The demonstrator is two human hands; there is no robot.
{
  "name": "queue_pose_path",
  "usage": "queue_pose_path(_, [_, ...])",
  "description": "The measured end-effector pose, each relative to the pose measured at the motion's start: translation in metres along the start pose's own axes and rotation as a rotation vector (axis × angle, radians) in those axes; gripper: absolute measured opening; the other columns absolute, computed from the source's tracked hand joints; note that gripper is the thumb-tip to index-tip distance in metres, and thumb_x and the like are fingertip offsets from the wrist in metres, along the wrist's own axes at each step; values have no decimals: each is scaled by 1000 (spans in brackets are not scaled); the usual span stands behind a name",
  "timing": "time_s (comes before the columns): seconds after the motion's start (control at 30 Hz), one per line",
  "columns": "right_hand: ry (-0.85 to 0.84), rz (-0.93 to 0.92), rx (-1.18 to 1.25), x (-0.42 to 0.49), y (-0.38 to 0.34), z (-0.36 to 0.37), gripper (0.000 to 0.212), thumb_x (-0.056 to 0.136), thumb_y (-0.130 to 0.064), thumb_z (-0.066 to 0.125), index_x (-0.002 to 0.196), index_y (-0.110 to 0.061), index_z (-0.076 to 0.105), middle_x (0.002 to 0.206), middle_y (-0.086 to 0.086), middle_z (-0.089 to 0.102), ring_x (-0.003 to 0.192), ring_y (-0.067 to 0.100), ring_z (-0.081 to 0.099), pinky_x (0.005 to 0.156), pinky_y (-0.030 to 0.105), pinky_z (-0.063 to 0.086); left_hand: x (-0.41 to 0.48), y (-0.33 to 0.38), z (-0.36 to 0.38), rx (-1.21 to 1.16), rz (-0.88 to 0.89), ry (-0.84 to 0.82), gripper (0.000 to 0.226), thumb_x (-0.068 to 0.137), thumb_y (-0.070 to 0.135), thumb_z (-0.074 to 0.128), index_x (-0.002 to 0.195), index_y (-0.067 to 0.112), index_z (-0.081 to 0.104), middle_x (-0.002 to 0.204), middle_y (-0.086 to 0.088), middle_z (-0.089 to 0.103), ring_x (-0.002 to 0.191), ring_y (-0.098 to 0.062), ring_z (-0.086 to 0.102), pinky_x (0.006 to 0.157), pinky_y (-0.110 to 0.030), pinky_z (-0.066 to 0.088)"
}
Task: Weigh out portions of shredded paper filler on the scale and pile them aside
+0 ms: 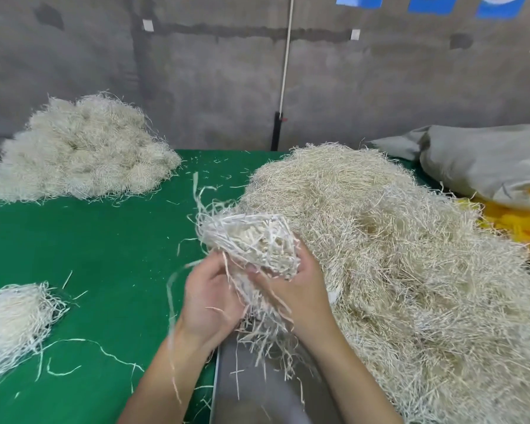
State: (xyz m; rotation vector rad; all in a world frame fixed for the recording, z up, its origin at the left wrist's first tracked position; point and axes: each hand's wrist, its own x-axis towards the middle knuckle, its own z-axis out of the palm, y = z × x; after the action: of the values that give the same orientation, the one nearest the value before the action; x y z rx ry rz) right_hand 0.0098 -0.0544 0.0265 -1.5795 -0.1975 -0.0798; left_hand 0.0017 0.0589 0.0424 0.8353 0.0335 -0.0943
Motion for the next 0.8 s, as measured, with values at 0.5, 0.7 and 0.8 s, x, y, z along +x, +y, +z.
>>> queue_pose_path(0.5, [417, -124, 425, 23, -13, -11, 56, 77, -16, 77, 114, -46, 47, 93, -36, 65, 90, -14, 62, 69, 9, 49, 3, -68, -11, -361, -291, -224, 86, 83, 72, 59, 148, 19, 43, 147, -17, 48, 137, -35, 44, 116, -52, 30])
queue_pose_path(0.7, [17, -254, -652, 2, 18, -22, 40, 82, -5, 67, 118, -20, 59, 106, -13, 62, 101, 7, 58, 88, 24, 49, 23, -52, 0, 138, -18, 113, 117, 44, 79, 81, 139, 16, 54, 141, -2, 56, 129, -16, 53, 113, -42, 34])
queue_pose_path(0.8, [-147, -144, -729, -8, 18, -38, 61, 79, -22, 61, 137, -37, 45, 123, -22, 47, 117, -4, 46, 91, 8, 36, 18, -64, 2, 314, -50, 248, 126, 48, 74, 80, 147, 11, 35, 138, 0, 51, 126, -15, 50, 111, -39, 35])
